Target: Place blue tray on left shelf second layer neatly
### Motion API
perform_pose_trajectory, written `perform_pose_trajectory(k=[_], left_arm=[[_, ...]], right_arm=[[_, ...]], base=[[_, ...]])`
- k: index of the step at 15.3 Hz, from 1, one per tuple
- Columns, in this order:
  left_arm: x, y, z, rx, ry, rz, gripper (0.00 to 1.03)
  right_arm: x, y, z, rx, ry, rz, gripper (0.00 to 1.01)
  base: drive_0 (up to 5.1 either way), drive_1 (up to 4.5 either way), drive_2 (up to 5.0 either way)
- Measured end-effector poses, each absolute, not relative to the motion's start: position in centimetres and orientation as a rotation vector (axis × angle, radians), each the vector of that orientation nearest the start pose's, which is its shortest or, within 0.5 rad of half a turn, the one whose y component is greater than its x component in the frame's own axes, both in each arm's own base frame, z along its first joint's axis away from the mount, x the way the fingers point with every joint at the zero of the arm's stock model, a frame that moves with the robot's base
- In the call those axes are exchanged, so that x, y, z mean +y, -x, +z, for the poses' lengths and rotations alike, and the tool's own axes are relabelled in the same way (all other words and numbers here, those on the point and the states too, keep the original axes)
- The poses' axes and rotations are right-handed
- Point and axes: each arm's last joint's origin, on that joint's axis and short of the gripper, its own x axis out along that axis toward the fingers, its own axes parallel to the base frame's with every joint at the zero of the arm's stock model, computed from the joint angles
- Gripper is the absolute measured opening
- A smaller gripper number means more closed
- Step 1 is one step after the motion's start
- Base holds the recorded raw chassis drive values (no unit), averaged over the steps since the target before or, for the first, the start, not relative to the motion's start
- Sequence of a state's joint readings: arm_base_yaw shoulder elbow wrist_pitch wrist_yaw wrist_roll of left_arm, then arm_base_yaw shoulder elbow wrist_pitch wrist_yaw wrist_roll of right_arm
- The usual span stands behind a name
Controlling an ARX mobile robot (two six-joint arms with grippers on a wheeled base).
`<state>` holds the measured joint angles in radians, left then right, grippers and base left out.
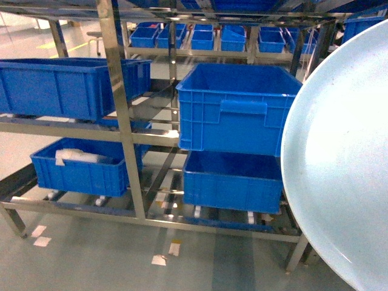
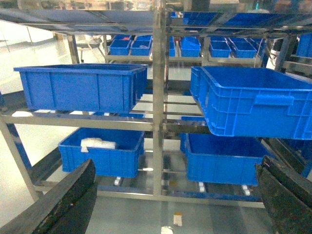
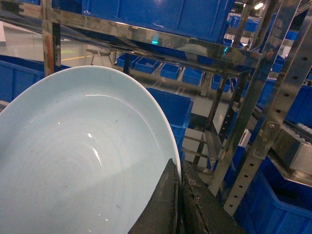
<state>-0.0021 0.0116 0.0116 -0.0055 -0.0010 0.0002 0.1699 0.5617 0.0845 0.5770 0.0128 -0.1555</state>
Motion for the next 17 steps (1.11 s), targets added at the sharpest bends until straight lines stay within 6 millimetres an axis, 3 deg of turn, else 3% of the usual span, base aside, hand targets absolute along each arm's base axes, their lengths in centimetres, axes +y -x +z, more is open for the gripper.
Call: perform_pose_trajectory(k=[9,17], left_arm=[[-0.02,-9.77,16.58,0.008,0.0,-0.002,0.98],[-0.02,-9.77,16.61,0.005,0.0,-0.001,0.98]], right_arm=[[2.3,-13.6,19.48,-0.113,0.146,0.15,0.02],[2.3,-13.6,19.48,-0.115,0.146,0.149,0.02]], base=[[-1.5,-1.54,-1.5],[0.0,4.11,-4.2]])
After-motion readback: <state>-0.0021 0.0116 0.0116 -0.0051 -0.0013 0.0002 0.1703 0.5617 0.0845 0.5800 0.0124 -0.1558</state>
